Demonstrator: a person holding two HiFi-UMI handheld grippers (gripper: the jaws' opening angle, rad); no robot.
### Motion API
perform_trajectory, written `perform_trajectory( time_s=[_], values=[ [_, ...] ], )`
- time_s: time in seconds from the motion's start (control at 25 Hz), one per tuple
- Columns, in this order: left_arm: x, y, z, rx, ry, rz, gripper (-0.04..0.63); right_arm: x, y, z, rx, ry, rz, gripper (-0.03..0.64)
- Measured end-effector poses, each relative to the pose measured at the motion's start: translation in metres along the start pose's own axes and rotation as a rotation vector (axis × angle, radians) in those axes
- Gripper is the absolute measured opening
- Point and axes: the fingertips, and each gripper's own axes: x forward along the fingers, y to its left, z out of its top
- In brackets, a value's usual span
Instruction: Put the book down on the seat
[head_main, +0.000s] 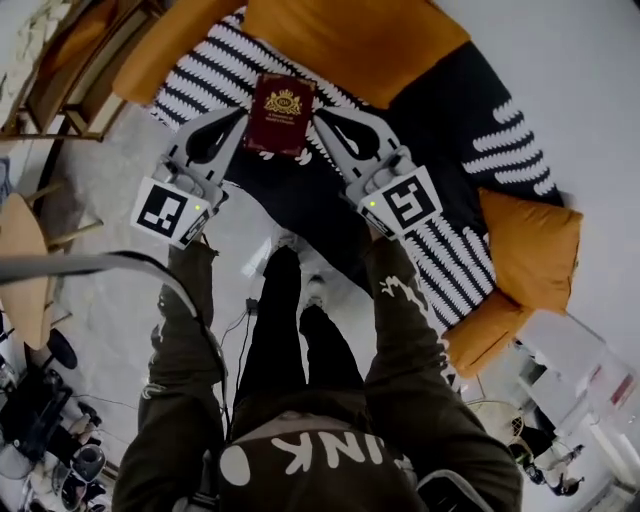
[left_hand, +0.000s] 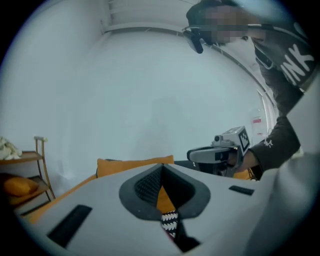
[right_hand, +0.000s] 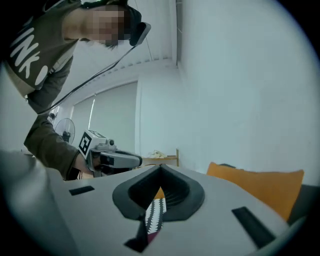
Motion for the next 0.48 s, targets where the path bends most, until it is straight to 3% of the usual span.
perform_trajectory(
  time_s=[0.32, 0.48],
  values=[
    [-0.075, -0.106, 0.154, 0.081, -0.096, 0.015, 0.002, -0.085, 0.089, 0.156, -0.126, -0.116, 0.033, 0.008],
    [-0.122, -0.156, 0.211, 0.117, -0.129, 0.029, 0.002, -0.124, 0.140, 0.214, -0.172, -0.133, 0.048, 0.008]
  ],
)
